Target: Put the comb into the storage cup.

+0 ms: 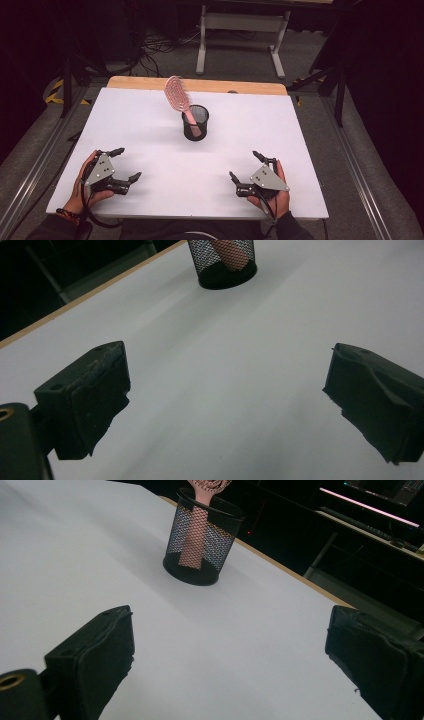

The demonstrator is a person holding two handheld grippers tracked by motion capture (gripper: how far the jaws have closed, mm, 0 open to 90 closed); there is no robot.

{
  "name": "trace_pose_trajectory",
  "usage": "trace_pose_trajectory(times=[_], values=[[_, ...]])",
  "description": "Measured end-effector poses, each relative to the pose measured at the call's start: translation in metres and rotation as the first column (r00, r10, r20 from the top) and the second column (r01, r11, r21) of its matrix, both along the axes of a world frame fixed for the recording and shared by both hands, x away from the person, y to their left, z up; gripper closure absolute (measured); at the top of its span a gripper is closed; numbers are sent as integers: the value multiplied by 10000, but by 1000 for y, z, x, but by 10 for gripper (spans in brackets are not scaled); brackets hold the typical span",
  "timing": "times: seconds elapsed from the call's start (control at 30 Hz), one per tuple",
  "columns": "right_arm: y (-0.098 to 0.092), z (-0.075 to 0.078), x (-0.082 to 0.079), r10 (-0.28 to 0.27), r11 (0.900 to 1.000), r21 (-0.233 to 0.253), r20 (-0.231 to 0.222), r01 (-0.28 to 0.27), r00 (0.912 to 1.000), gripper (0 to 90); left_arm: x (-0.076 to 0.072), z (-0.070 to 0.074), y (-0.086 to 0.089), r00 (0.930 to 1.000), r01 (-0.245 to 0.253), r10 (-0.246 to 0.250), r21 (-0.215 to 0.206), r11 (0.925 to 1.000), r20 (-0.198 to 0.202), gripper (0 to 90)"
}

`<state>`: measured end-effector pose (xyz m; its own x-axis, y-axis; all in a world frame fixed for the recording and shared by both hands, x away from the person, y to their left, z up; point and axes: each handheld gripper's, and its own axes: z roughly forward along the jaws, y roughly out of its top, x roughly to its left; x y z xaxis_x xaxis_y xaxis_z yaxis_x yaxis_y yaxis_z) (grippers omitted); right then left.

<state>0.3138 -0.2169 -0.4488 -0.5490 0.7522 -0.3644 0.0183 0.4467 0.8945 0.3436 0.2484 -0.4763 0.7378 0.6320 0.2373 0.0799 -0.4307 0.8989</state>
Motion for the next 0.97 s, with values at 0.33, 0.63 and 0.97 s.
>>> trace_pose_trajectory(times=[0.33,0.63,0.97], values=[[1,0,-2,-39,9998,-217,141,42,9999,62,0,0,-1,9999,-26,23,201,9998,125,51],[0,0,1,-51,9997,-245,186,56,9998,63,-3,1,2,9998,-84,82,123,9999,174,51],[1,0,1,31,9999,-116,134,-30,9999,62,-2,1,1,9995,-282,279,241,9993,158,51]])
